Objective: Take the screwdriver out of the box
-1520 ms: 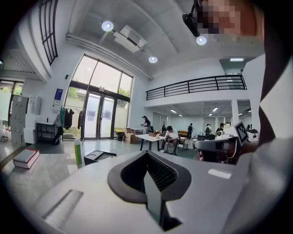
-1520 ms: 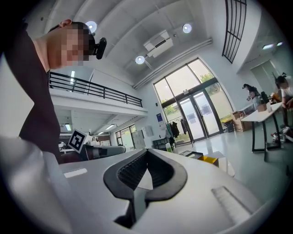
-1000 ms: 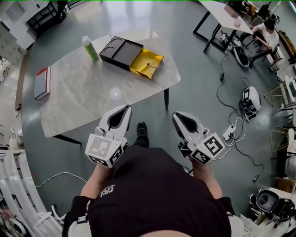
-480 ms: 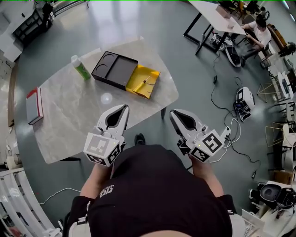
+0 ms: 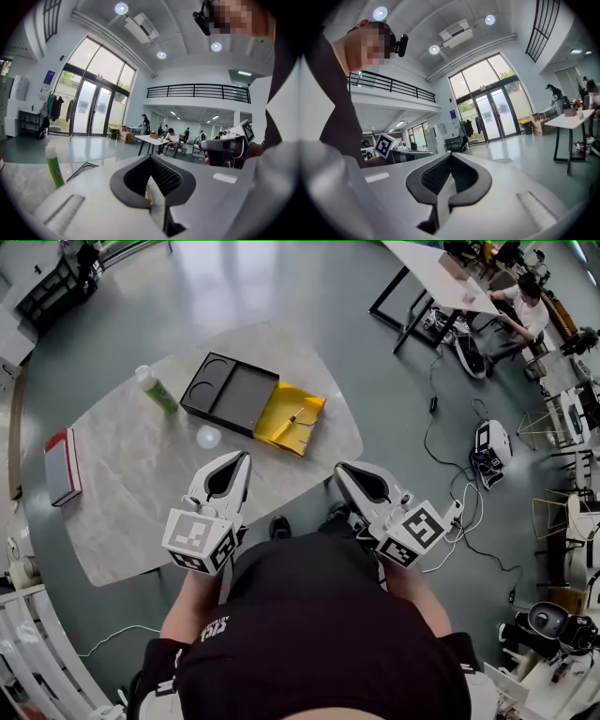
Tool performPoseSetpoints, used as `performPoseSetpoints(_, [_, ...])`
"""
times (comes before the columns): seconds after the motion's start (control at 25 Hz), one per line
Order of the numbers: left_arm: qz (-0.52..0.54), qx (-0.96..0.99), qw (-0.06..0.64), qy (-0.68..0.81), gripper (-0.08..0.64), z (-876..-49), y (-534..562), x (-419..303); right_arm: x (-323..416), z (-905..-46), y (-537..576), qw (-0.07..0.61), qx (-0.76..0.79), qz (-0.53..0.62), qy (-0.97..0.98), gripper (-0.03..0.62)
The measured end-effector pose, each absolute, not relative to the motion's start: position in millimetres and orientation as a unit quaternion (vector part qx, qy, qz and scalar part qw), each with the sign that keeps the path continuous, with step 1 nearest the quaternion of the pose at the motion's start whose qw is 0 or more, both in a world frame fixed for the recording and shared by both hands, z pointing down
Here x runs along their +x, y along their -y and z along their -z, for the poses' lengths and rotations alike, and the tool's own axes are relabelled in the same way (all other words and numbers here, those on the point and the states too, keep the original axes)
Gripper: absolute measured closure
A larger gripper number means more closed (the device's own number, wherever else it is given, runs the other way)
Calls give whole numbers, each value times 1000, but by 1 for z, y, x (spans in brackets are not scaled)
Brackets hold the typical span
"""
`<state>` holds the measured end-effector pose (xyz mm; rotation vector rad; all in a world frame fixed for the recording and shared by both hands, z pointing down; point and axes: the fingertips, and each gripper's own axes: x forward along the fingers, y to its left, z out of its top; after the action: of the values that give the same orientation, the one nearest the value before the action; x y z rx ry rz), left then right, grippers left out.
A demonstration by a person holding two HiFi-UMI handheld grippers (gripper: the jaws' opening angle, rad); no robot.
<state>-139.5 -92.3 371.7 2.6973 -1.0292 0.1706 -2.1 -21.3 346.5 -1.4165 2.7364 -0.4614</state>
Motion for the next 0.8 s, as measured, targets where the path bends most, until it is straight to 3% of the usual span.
performPoseSetpoints(0.8, [-80, 861, 119, 489, 558, -370, 184, -32, 126, -357, 144, 14, -323, 168, -931, 578])
